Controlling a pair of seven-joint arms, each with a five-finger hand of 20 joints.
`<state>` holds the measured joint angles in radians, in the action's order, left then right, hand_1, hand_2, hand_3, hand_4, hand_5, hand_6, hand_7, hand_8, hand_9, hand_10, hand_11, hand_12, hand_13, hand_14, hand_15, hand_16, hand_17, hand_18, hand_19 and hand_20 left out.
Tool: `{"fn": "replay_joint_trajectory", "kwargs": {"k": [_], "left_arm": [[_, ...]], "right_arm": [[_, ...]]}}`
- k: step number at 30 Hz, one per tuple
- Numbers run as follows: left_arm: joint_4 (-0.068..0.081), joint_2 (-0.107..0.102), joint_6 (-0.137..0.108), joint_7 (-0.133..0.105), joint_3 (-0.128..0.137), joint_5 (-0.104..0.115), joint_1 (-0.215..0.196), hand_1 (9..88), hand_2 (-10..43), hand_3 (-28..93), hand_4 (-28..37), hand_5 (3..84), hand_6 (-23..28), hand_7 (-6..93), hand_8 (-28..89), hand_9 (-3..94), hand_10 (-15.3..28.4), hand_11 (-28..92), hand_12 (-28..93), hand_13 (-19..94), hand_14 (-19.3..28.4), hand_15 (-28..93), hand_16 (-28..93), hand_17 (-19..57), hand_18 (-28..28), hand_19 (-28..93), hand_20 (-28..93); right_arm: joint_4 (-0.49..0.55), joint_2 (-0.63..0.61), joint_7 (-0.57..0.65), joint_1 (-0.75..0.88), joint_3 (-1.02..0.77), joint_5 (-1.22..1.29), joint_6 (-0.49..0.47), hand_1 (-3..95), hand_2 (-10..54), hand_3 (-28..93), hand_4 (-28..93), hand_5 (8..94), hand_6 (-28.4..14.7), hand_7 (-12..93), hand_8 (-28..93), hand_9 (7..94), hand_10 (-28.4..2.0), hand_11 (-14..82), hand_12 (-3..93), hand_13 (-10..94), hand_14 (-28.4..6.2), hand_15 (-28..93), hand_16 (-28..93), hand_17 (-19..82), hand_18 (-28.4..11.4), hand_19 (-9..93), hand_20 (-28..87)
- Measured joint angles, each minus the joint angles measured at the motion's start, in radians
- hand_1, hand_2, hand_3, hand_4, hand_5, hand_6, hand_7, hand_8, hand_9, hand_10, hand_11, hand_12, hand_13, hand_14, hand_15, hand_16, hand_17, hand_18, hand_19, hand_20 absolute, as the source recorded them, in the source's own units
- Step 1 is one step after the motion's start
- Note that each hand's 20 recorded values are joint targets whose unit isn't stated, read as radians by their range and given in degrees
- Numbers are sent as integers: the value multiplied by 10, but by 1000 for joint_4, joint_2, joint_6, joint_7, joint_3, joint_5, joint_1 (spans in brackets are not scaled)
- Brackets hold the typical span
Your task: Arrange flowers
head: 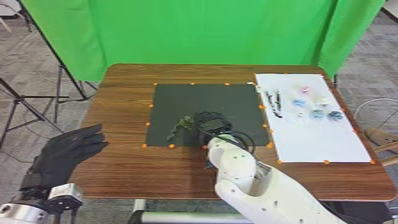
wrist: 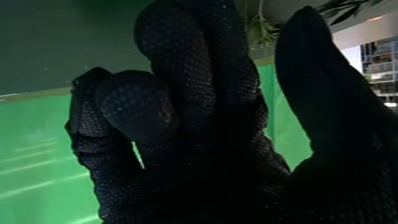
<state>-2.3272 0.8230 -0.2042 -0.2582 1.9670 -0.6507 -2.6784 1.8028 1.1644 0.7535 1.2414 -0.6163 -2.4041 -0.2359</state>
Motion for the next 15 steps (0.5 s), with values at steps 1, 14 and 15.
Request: {"fn": "replay_joint_trajectory", "kwargs": {"k": [1,14,15], "left_arm": [[0,0,0,-2,-1,0,0,264,59,820,-150,445,136,133,-83,379,215,352,88,274,283,570,-120,-94,216,575,158],[-1,-20,-18,-35,0,11,-32,266,64,813,-146,443,138,131,-82,381,218,347,88,278,284,567,-120,-95,219,575,157],[-1,-22,-20,-37,0,12,-33,267,65,811,-145,443,138,130,-82,381,218,347,88,279,284,566,-120,-95,219,575,157]], "right_arm": [[-2,2,1,0,0,-4,-2,323,-29,755,-231,860,-26,290,-90,845,-153,441,252,740,-138,758,257,385,-284,932,251],[-8,8,25,4,4,-36,-10,305,-18,728,-226,875,-19,316,-85,867,-149,454,260,762,-136,762,262,413,-284,932,283],[-8,8,27,4,4,-36,-11,294,-9,724,-227,875,-19,315,-86,868,-150,454,260,764,-135,761,262,414,-284,932,285]]}}
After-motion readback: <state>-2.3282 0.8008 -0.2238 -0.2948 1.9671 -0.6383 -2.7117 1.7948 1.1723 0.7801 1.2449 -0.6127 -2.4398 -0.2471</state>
